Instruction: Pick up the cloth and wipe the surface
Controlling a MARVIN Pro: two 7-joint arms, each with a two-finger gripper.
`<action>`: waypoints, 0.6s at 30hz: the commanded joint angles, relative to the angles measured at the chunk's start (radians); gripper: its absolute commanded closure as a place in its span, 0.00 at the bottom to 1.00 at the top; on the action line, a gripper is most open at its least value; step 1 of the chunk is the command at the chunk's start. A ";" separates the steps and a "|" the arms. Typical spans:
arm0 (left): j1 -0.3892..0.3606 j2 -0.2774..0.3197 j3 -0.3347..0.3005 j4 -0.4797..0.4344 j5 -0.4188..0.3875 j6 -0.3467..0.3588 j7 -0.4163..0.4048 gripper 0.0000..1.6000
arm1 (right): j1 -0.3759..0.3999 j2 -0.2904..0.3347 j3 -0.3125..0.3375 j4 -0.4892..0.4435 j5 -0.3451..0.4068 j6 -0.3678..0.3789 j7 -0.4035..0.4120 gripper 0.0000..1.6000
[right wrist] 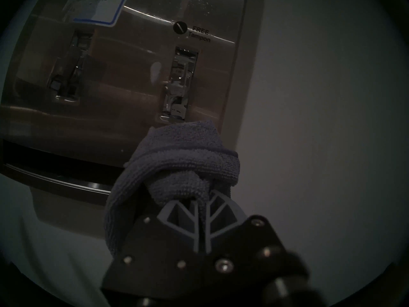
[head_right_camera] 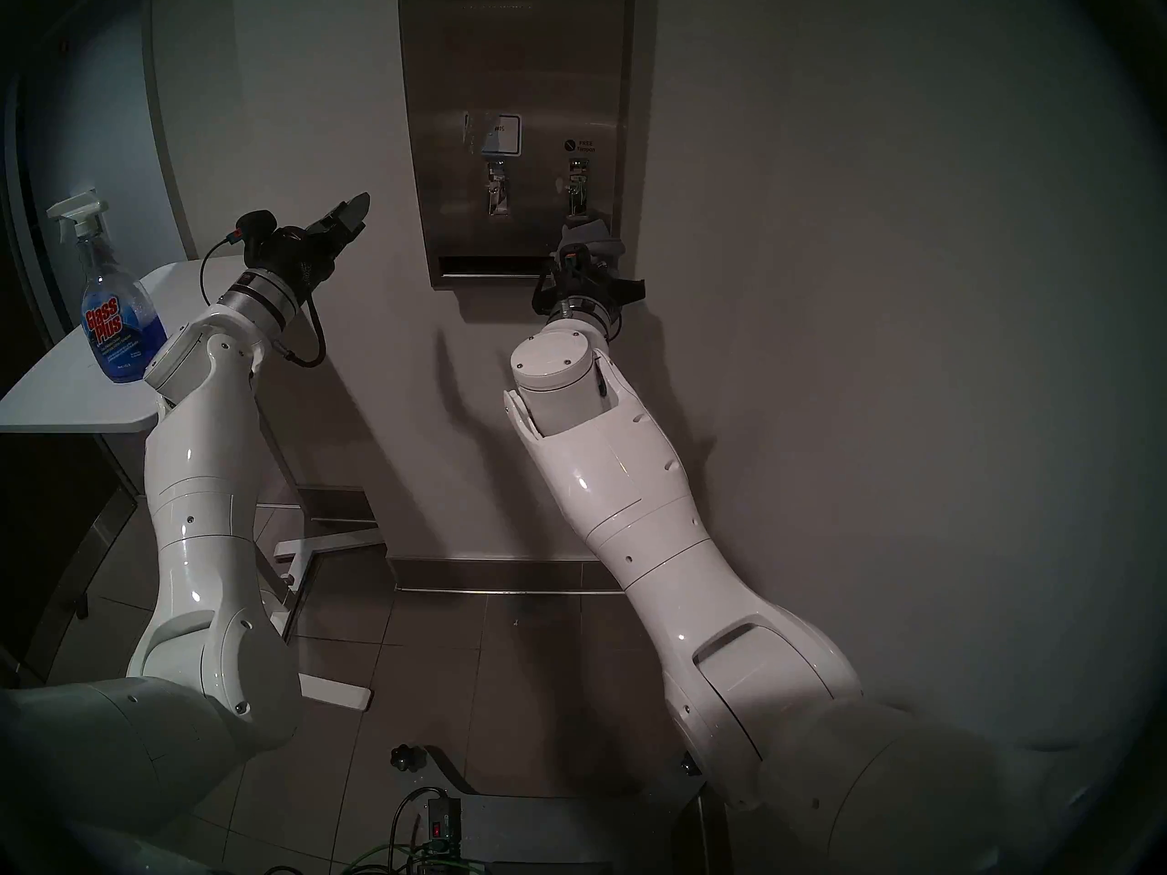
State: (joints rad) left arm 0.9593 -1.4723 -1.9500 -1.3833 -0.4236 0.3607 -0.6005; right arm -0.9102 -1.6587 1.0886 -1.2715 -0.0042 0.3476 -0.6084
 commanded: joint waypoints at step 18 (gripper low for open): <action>-0.046 0.035 -0.033 -0.027 -0.009 -0.022 -0.006 0.00 | 0.210 -0.138 0.013 0.188 0.024 -0.075 0.034 1.00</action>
State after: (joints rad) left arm 0.9560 -1.4545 -1.9721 -1.3765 -0.4253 0.3527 -0.6016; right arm -0.8072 -1.7363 1.0993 -1.1061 0.0145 0.3058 -0.5782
